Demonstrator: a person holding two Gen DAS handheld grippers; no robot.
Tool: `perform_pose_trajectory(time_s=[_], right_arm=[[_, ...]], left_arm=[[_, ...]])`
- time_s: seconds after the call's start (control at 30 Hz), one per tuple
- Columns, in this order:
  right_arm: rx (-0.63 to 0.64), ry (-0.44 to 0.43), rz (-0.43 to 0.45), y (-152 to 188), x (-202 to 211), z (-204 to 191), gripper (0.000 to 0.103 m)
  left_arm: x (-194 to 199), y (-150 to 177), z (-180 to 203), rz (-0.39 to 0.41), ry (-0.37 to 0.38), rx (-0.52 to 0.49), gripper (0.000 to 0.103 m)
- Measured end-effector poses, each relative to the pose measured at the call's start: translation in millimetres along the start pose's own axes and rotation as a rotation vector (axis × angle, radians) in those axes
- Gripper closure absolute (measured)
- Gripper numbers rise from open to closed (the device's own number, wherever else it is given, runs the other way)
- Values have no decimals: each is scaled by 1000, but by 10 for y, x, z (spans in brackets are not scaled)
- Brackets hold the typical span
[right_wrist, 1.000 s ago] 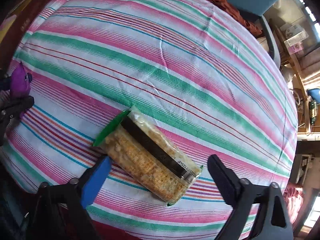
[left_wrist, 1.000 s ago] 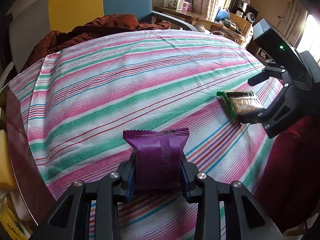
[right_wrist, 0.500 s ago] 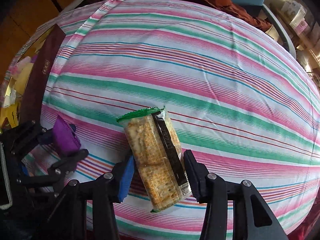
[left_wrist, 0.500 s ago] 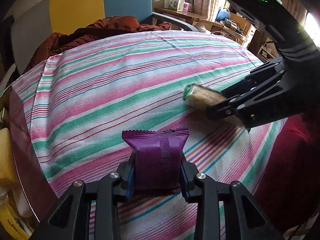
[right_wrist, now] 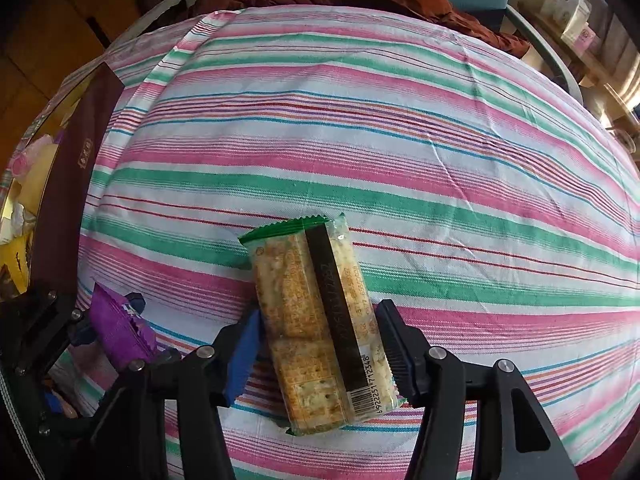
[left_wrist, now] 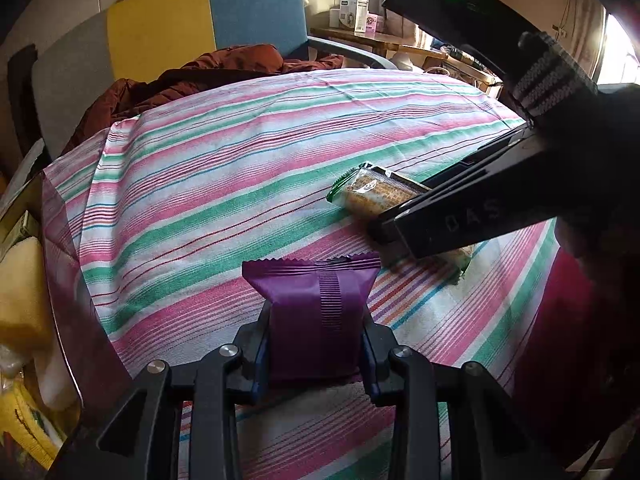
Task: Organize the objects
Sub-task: 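Grasp the purple pouch with the left tool while the right tool grasps the cracker pack, then lift the purple pouch and cracker pack and carry both toward the gold tray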
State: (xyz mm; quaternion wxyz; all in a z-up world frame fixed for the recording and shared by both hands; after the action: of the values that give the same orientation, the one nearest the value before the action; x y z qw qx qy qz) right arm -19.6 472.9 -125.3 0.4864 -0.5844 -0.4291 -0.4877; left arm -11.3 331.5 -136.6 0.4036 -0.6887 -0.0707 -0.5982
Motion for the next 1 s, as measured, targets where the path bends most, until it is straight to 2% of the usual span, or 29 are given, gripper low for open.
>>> perform_pose_trajectory(time_s=[0.3, 0.53, 0.77, 0.9, 0.97, 1.0], right_arm=[[5, 6, 9, 33, 25, 53, 42], [13, 5, 35, -10, 77, 93, 52], [12, 4, 38, -24, 69, 171, 52], [13, 4, 35, 124, 114, 10, 50], [13, -3, 31, 139, 138, -66, 46], [14, -3, 30, 42, 48, -184, 46]], left_arm=[[7, 30, 9, 10, -22, -9, 67], [28, 35, 27, 15, -30, -17, 67], [45, 22, 36, 8, -39, -22, 68], [52, 34, 34, 4, -43, -22, 68], [51, 42, 34, 2, -45, -23, 68], [48, 42, 39, 2, -46, -25, 68]])
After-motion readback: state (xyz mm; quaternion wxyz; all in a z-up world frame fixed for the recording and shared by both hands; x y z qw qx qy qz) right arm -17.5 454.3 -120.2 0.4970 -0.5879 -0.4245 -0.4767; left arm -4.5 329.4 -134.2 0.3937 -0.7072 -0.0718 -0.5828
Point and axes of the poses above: each gripper's, at about its wrist camera, not at the fingertips, and x roughly against the way its jaws point, z to its right, y to its underside, the point moved 6 cm from there along -x, roughly the way its jaws point, and after that the axes turned 7 degrees about -z, right-handed, at the moved point
